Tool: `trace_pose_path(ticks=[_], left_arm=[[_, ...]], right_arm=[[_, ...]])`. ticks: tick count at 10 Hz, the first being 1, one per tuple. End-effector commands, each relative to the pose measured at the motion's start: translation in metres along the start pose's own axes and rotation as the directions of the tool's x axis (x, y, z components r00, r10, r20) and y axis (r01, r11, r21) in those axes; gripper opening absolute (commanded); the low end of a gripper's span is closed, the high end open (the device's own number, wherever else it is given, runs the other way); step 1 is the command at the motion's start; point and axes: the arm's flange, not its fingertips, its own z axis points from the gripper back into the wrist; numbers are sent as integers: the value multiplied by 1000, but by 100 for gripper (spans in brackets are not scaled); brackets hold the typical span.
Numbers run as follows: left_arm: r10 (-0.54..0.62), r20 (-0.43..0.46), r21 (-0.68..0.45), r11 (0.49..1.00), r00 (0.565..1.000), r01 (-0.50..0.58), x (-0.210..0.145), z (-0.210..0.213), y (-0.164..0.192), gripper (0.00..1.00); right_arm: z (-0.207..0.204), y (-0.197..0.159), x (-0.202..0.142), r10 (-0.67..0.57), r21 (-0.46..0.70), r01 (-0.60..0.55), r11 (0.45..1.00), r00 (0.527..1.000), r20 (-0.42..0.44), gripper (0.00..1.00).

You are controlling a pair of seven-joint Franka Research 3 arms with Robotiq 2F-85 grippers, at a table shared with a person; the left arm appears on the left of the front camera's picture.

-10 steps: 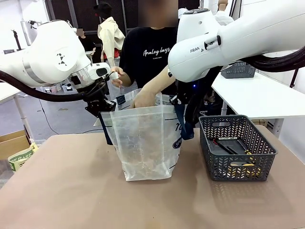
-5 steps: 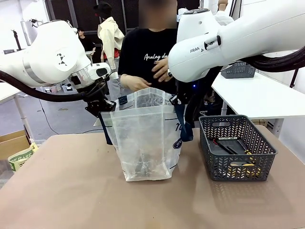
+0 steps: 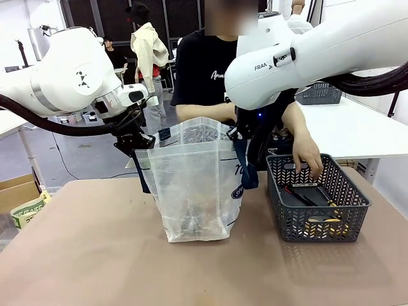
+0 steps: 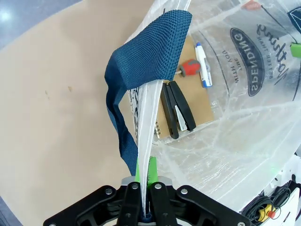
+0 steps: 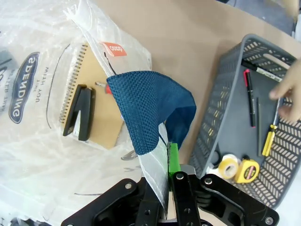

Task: Transfer purchased items from the store into the shopping bag.
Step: Move the Reusable shopping bag to the right side of the table.

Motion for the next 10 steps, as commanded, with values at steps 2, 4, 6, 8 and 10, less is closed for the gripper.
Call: trace_pose_path(ticks=[2,4,6,8,10], left_arm=[[4,2,2,1000,1000,-4,-1,1,3,0],[4,2,2,1000,1000,-4,-1,1,3,0],[4,2,2,1000,1000,-4,-1,1,3,0],[4,2,2,1000,1000,-4,-1,1,3,0],[4,2,2,1000,1000,-4,-1,1,3,0]], right_arm=[[0,-3,0,-6,-2,6,1000,1000,0,0],[0,-3,0,-6,-2,6,1000,1000,0,0],[0,-3,0,-6,-2,6,1000,1000,0,0],[0,-3,0,-6,-2,6,1000,1000,0,0],[0,-3,0,-6,-2,6,1000,1000,0,0]])
